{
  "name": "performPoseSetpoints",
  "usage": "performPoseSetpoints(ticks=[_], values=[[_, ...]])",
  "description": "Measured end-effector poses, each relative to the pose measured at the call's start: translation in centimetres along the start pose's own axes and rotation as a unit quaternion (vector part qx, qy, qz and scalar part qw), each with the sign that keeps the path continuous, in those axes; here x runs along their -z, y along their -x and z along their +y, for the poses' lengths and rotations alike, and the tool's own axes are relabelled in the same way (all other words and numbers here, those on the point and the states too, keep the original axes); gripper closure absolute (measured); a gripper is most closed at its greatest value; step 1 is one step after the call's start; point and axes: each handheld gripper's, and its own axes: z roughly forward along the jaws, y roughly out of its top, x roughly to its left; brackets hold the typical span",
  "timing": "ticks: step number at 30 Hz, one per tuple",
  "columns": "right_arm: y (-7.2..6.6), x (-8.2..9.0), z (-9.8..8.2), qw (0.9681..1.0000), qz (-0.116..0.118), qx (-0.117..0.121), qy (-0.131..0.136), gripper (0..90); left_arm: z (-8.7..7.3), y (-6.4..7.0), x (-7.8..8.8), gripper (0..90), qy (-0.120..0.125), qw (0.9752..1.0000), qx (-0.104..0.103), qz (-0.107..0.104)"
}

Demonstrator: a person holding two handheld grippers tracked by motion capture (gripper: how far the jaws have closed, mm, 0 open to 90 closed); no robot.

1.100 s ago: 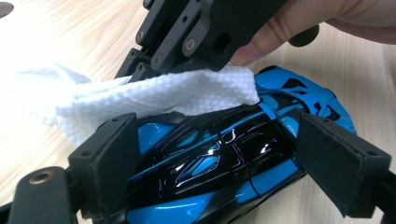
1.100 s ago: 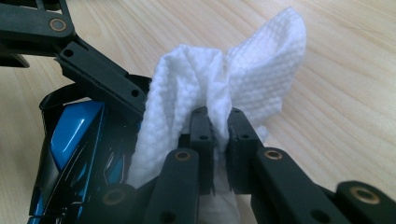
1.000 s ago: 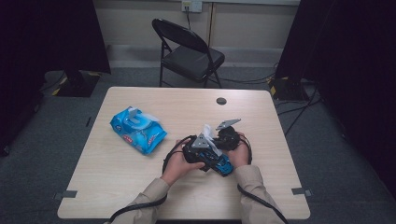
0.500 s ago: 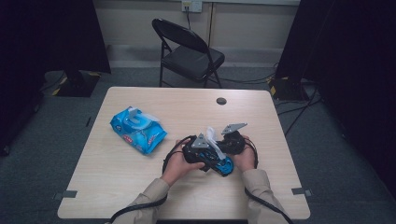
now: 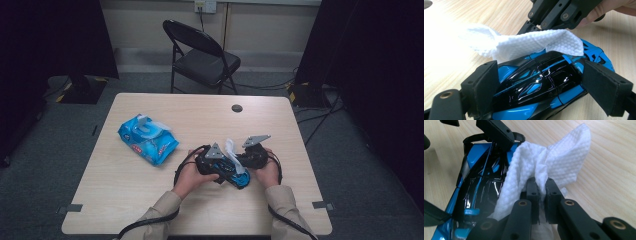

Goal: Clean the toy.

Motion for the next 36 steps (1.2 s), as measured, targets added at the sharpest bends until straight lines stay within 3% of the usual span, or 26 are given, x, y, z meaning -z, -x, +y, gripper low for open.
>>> performPoseSetpoints(ticks=[36], values=[[0.1,2.8,-2.8,0.9997,-0.001,-0.022,0.009,84.3,0.2,0.1,0.0,15.8,-0.007,1.0000,-0.004,-0.004]])
